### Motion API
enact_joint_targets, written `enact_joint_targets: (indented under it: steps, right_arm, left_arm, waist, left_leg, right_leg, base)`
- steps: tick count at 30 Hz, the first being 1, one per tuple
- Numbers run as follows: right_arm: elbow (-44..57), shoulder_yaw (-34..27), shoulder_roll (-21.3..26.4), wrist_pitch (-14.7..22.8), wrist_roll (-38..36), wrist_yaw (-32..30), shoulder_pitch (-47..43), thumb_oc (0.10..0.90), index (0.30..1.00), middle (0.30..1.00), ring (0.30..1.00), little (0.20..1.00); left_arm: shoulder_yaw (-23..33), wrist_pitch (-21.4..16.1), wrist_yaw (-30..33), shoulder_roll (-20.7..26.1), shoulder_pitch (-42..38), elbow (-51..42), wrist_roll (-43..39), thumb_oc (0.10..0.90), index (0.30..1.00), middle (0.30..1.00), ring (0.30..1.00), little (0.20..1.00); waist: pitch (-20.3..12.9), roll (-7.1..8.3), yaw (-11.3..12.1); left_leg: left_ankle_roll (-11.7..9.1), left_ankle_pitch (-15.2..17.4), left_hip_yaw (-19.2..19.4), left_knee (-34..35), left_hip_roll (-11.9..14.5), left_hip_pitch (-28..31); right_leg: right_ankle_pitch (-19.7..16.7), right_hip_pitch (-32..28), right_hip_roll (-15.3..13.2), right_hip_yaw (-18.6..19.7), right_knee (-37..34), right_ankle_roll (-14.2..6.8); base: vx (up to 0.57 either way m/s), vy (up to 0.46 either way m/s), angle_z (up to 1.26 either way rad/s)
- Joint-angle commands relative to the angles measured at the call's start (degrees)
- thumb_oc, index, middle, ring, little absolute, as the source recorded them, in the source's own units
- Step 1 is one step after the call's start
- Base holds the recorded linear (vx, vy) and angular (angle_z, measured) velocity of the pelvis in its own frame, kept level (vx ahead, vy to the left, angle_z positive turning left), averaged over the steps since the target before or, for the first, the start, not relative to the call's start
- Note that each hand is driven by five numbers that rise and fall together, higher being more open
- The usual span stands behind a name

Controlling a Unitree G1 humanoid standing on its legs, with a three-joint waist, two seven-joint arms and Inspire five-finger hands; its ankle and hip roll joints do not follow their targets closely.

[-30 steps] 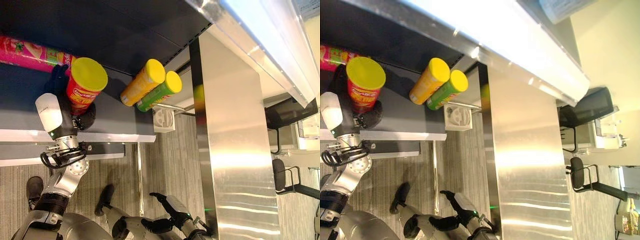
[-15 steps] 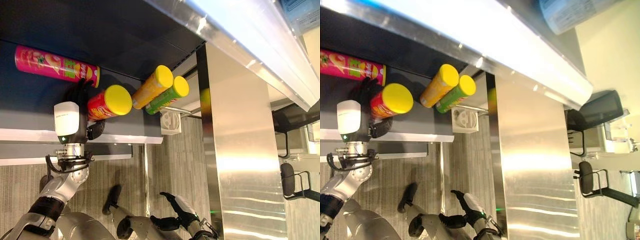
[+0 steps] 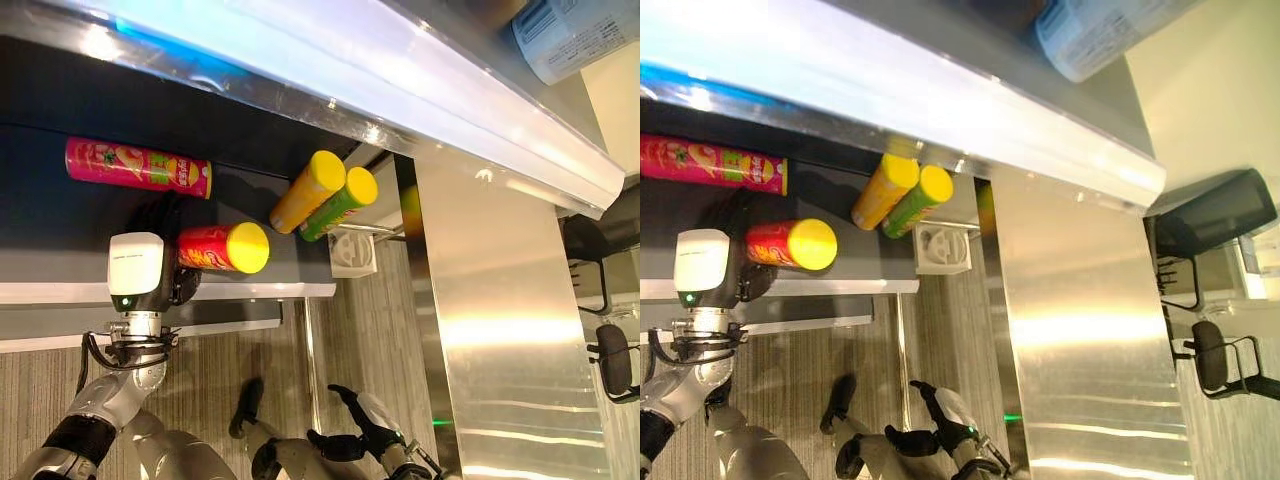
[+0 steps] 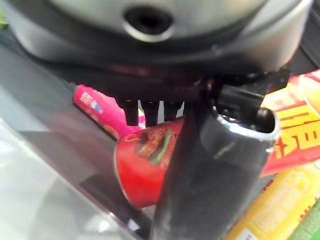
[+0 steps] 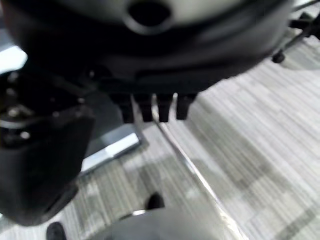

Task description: Put the goods on the table back onto the shelves and tidy them up.

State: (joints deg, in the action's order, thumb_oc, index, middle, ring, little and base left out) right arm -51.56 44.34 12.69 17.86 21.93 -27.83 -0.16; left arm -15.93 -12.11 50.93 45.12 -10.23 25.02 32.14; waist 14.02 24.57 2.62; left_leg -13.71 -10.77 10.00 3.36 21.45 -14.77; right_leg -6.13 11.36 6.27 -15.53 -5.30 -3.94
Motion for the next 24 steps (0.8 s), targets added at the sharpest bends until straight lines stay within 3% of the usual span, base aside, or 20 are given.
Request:
enact_joint_targets:
  steps: [1, 9, 14, 19, 24]
  right_arm:
    - [-1.17, -3.09, -2.44, 0.27, -0.72, -2.58, 1.18, 0.8, 0.9, 0.9, 0.9, 0.9]
    - [-1.39, -3.52, -2.71, 0.2, -0.62, -3.05, 1.21, 0.8, 0.9, 0.9, 0.9, 0.9]
    - [0.62, -2.45, -0.82, 0.56, 0.19, -2.69, 1.47, 0.8, 0.9, 0.9, 0.9, 0.9]
    - [0.67, -2.12, 0.71, 0.38, 0.28, -2.48, 1.62, 0.8, 0.9, 0.9, 0.9, 0.9]
    - [0.31, -2.27, 0.02, 0.08, -0.28, -2.55, 1.31, 0.8, 0.9, 0.9, 0.9, 0.9]
  left_arm:
    - [2.09, -0.34, 5.24, 4.4, 1.35, 1.88, 2.42, 0.8, 0.9, 0.9, 0.9, 0.9]
    - [5.73, 0.08, 7.33, 3.36, 2.23, 1.65, 0.33, 0.8, 0.9, 0.9, 0.9, 0.9]
    - [7.71, -1.23, 10.44, -0.88, -1.3, 1.84, -4.62, 0.8, 0.9, 0.9, 0.9, 0.9]
    - [4.83, -2.75, 8.44, -1.85, -2.98, 3.82, -5.8, 0.8, 0.9, 0.9, 0.9, 0.9]
    - [-0.87, -1.44, 1.97, 1.14, -1.08, 7.64, -2.53, 0.8, 0.9, 0.9, 0.9, 0.9]
  waist:
    - [-3.56, 5.22, 1.83]
    - [-4.15, 5.22, 2.13]
    - [-4.01, 5.22, 0.95]
    - [-4.72, 5.22, -0.21]
    - [-5.41, 5.22, 0.51]
  left_leg:
    - [5.15, 5.18, 4.08, 0.6, -1.8, 1.56]
    - [5.08, 5.08, 3.59, 0.71, -1.42, 1.63]
    - [4.57, 5.06, 2.23, 0.87, 0.47, 0.48]
    - [4.0, 5.41, 1.89, 0.81, 2.31, 0.29]
    - [4.49, 5.64, 4.07, 0.18, 0.59, 2.48]
  right_leg:
    - [-4.72, 4.0, -4.52, 1.89, 0.3, -6.23]
    - [-4.44, 3.57, -4.07, 1.65, 0.3, -6.05]
    - [-4.82, 4.1, -2.28, 0.65, 0.3, -5.83]
    - [-4.93, 4.21, -0.65, 0.05, 0.3, -5.53]
    - [-4.75, 3.01, -2.27, 1.68, 0.36, -5.82]
  base:
    - [0.0, 0.0, 0.0]
    - [0.0, -0.004, 0.0]
    - [0.01, -0.038, 0.1]
    - [0.02, -0.025, 0.08]
    - [0.0, 0.033, -0.07]
